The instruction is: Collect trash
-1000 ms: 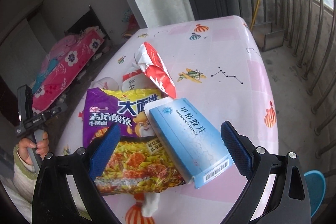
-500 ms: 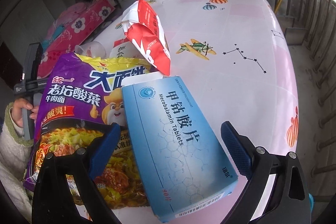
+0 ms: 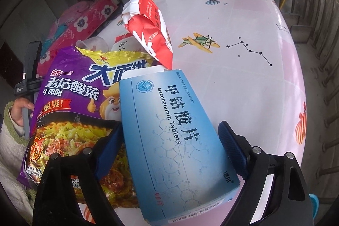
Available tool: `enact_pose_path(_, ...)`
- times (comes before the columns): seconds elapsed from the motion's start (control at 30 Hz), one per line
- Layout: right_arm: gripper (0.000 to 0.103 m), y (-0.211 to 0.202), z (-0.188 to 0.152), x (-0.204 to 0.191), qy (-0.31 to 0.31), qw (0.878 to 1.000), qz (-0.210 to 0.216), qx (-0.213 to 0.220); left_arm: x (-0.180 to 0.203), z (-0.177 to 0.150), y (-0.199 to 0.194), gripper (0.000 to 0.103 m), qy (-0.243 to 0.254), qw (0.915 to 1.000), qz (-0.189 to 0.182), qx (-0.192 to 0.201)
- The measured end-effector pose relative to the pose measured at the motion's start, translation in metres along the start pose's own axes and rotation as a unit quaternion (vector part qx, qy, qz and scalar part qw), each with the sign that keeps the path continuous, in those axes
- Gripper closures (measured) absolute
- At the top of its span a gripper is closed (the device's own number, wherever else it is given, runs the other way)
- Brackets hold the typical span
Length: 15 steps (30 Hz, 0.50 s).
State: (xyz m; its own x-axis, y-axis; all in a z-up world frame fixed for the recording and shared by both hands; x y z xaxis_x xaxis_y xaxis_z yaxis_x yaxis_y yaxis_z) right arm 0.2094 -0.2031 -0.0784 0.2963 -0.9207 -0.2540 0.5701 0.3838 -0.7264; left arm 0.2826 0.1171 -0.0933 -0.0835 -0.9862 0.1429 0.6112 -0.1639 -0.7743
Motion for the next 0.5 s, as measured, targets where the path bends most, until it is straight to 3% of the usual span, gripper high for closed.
enact_pose_path(0.3,0.025,-0.012,0.000,-0.003,0.008,1.000,-0.006,0.015,-0.008,-0.001,-0.012,0.051,-0.022,0.9997,-0.003,0.013)
enact_pose_path(0.5,0.027,-0.020,-0.005,-0.009,-0.003,1.000,-0.008,0.012,-0.006,-0.013,-0.031,0.051,-0.009,0.9998,-0.012,0.014)
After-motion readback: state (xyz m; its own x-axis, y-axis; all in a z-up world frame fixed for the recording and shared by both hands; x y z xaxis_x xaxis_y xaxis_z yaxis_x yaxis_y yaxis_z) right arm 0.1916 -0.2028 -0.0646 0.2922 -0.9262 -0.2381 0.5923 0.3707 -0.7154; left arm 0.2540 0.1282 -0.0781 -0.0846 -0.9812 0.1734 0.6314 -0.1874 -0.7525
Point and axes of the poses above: each gripper's, at about its wrist camera, not at the fingertips, and y roughly the way its jaws point, x to its right, z to its top, the point moved 4 cm from there along y, roughly the way its jaws point, and after that the axes turned 8 degrees about x, right-handed, at the moved point
